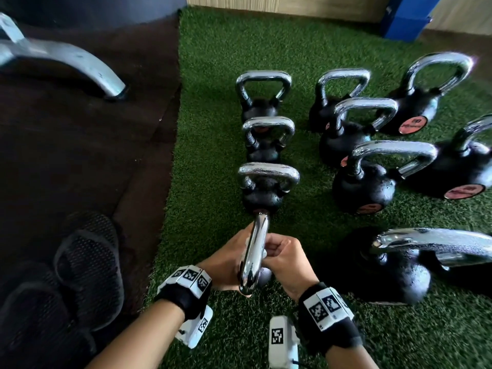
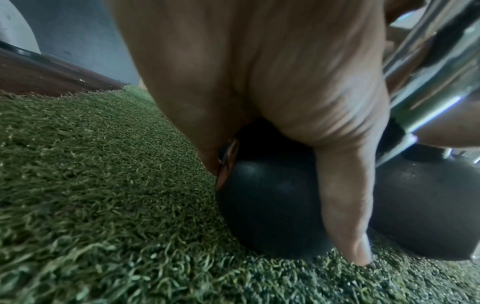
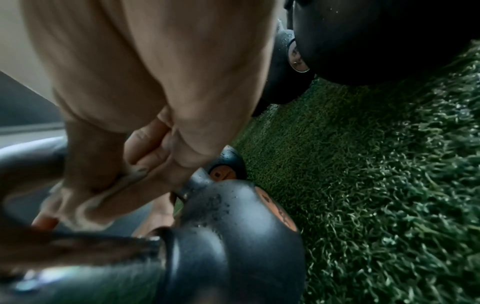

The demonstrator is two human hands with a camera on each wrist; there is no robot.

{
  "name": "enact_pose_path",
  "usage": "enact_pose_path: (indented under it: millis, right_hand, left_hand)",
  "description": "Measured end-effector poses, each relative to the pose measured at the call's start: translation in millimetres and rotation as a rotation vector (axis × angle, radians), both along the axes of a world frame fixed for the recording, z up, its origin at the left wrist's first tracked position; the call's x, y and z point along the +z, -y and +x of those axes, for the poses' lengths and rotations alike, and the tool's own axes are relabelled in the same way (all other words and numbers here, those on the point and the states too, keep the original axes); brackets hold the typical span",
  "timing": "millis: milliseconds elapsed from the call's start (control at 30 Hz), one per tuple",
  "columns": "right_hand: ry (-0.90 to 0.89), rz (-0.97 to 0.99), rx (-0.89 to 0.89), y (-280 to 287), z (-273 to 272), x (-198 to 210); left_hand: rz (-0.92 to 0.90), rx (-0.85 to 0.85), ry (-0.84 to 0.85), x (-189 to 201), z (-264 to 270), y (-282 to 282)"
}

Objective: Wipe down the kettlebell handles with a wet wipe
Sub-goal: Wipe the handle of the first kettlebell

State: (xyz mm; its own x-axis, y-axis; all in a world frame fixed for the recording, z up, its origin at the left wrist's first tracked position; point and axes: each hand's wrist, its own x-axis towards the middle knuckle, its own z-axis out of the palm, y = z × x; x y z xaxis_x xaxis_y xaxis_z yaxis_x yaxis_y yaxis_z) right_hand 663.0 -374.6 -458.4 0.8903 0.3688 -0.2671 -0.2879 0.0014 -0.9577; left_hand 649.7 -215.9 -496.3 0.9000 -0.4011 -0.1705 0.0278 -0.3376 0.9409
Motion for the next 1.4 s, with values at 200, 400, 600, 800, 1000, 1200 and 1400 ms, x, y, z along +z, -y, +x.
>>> enact_pose_path:
  millis: [200, 400, 600, 800, 1000, 1200, 1400]
  right_hand:
    - [0.046, -0.137, -0.207, 0, 14, 9]
    - [0.104, -0.268, -0.241, -2, 20, 16]
    - [-0.002, -0.366, -0.377, -11, 25, 18]
    - [-0.082, -0.440, -0.363, -15, 27, 22]
    - [-0.011, -0.706, -0.242, -15, 25, 25]
    - [0.472, -0.646, 0.041, 7, 33, 42]
    - [0.639, -0.766, 0.268, 4, 48, 65]
  left_hand:
    - [0.004, -0.006, 0.077, 2, -2, -4]
    - [0.018, 0.043, 0.149, 1, -5, -8]
    - [0.273, -0.094, 0.416, -16, -4, -17]
    - [0.251, -0.096, 0.405, -12, -6, -19]
    - [0.193, -0.043, 0.209, 1, -6, -13]
    - [0.425, 0.022, 0.365, 11, -47, -13]
    - [0.361, 0.366, 0.462, 40, -75, 1]
